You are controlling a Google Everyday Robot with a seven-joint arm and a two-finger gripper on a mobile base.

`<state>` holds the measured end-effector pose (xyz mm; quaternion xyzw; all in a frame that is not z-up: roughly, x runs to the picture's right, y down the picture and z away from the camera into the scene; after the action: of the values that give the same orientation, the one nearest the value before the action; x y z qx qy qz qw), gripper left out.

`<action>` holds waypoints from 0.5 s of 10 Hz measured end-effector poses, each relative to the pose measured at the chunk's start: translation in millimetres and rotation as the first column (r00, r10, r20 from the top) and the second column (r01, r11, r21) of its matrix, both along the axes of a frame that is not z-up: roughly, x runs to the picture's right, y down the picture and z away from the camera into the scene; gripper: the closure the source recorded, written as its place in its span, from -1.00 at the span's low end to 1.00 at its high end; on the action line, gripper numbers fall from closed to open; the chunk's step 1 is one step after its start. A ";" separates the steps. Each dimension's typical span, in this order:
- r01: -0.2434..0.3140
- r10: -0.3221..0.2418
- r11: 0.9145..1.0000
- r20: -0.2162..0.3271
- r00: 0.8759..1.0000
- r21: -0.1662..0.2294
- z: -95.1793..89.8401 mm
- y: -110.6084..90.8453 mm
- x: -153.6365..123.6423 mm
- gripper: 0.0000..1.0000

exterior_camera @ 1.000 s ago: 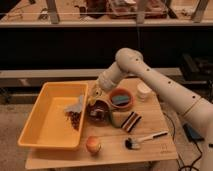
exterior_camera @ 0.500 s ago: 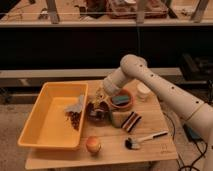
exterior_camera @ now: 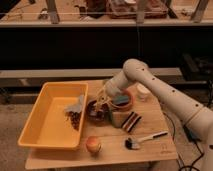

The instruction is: Place banana in purple bowl

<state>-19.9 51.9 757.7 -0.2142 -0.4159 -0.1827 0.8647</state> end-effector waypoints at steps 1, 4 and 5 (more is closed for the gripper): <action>-0.007 0.007 1.000 -0.011 1.000 -0.003 2.5 1.4 0.8 -0.11; -0.028 0.028 1.000 -0.051 0.998 0.003 7.0 1.9 7.9 -0.59; -0.028 0.028 1.000 -0.052 0.998 0.003 7.1 1.9 8.6 -0.60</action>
<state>-11.3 53.8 764.8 -0.2120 -0.3961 -0.1653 0.8780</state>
